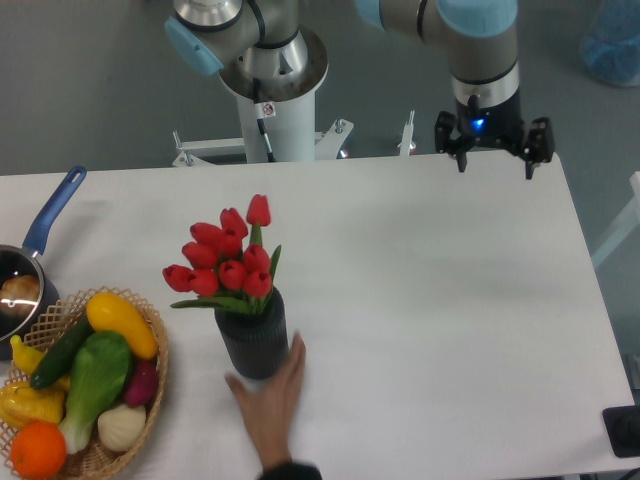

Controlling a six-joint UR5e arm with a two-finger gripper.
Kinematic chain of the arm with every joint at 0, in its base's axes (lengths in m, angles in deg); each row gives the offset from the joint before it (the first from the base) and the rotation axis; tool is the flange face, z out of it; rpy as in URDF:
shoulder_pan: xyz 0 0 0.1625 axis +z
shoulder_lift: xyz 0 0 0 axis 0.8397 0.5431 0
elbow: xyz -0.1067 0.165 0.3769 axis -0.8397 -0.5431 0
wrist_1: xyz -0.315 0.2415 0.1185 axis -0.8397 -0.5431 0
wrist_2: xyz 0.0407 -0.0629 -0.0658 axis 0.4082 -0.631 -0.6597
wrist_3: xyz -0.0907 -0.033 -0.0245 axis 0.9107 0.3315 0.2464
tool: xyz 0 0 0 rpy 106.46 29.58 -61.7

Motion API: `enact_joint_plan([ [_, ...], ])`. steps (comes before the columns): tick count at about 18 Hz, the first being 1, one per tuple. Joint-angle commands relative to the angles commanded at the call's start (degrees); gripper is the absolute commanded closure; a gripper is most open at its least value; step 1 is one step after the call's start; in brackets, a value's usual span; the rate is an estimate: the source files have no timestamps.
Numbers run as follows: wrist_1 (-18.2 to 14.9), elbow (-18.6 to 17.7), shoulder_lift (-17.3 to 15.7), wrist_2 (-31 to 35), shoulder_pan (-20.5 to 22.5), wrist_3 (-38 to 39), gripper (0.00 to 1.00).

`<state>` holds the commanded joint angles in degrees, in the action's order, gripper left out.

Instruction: Pick up the flowers from the vase

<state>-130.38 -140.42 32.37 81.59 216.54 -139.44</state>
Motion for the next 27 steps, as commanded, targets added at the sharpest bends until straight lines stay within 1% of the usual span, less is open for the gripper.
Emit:
enact_joint_plan([
  [2, -0.09, 0.18, 0.70, -1.14, -0.27, 1.33, 0.00],
  [3, 0.00, 0.27, 0.79, -2.80, -0.44, 3.08, 0.00],
  [4, 0.26, 0.70, 1.14, -5.25, -0.70, 5.70, 0.00],
  [7, 0.78, 4.21, 2.81, -12.90, -1.49, 15.97, 0.00],
  [9, 2.10, 5.63, 4.47, -14.50, -3.16, 22.31, 0.00],
  [10, 3.50, 5.80, 5.18, -14.51, -4.30, 24.43, 0.00],
  [12, 7.36, 5.89, 6.50, -14.59, -6.58, 29.26, 0.00],
  [15, 12.81, 6.68, 9.22, -14.86, -9.66, 38.48, 0.00],
  [16, 13.61, 7.56, 10.45, -14.86, -10.45, 42.25, 0.00],
  [17, 13.71, 9.04, 11.59, -14.86, -11.85, 46.38, 0.00],
  [18, 13.80, 9.75, 12.21, -14.86, -12.65, 47.99, 0.00],
  [21, 13.80, 10.20, 13.09, -14.95, -14.85, 48.71, 0.00],
  [23, 13.36, 9.68, 13.27, -14.24, -16.00, 48.97, 0.00],
  [24, 13.44, 9.76, 13.36, -14.33, -16.17, 50.28, 0.00],
  [25, 13.45, 10.37, 13.45, -14.42, -16.44, 53.60, 0.00],
  [26, 13.45, 11.33, 13.53, -14.59, -17.48, 56.24, 0.00],
  [27, 13.45, 12.30, 13.54, -14.42, -18.36, 57.22, 0.00],
])
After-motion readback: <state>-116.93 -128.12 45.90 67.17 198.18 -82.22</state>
